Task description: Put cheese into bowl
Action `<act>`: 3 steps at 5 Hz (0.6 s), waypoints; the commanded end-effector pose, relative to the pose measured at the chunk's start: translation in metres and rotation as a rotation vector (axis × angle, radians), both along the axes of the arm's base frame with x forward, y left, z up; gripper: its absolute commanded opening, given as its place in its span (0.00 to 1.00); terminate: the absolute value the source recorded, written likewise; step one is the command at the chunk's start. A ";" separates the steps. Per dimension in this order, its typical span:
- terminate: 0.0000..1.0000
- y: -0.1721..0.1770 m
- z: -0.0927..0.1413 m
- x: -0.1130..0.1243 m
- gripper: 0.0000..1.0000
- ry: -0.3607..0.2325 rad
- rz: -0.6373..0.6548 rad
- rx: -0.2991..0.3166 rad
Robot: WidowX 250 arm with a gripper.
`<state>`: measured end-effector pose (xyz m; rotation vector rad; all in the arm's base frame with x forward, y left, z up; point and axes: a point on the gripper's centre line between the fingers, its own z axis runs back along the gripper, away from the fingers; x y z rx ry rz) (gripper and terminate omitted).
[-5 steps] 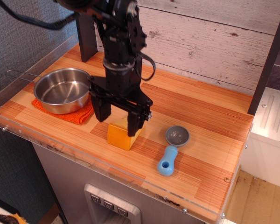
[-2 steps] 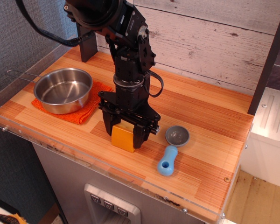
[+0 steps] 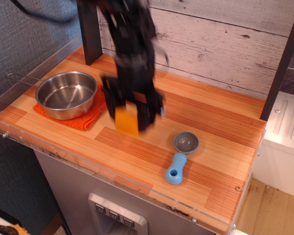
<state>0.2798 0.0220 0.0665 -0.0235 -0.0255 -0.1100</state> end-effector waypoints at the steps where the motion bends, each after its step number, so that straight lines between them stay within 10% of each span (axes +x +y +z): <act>1: 0.00 0.087 0.067 0.016 0.00 -0.071 0.163 0.047; 3: 0.00 0.124 0.047 0.013 0.00 -0.003 0.222 0.070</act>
